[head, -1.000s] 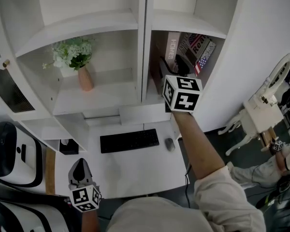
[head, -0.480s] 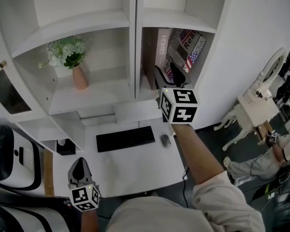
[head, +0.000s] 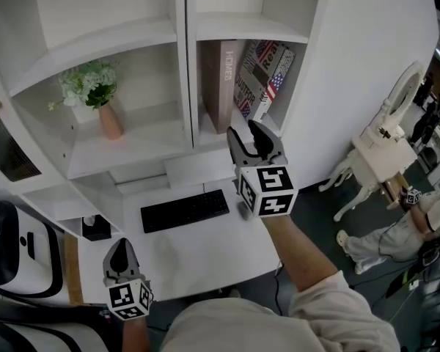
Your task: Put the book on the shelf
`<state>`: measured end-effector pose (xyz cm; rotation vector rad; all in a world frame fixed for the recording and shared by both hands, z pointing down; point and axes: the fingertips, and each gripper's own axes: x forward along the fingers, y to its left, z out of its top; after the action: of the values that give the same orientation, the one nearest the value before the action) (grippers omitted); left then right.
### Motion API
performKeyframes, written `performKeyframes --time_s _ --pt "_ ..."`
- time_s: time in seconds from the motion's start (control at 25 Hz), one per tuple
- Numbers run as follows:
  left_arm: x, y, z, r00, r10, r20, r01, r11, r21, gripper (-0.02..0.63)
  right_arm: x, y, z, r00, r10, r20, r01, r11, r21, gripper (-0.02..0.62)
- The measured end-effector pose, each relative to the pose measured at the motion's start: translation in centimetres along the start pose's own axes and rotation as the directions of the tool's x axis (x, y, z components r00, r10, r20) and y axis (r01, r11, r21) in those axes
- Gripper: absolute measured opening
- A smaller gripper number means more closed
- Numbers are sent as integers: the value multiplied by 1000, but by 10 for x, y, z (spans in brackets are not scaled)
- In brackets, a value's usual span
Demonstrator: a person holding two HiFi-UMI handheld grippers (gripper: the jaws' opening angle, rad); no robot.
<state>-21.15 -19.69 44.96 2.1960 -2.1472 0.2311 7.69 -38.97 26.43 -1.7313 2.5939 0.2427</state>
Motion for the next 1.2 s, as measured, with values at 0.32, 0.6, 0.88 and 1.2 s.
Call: performKeyframes --time_s 0.32,0.6,0.88,1.2 --pt "4 -9 0 1000 -29 -3 29 1000 10 5 -37 8 -41 999 5 -46 -5 1000 -4 170" --pt "8 -16 2 999 -47 -4 47 999 20 5 -66 10 -84 995 2 -99 0 1000 16 142" --pt "10 -22 5 998 -59 -4 59 998 29 5 -95 9 -117 991 -19 -134 22 1000 18 68" --pt "14 -26 7 998 -63 -6 64 997 41 5 -117 9 -146 985 -38 -167 45 998 35 5"
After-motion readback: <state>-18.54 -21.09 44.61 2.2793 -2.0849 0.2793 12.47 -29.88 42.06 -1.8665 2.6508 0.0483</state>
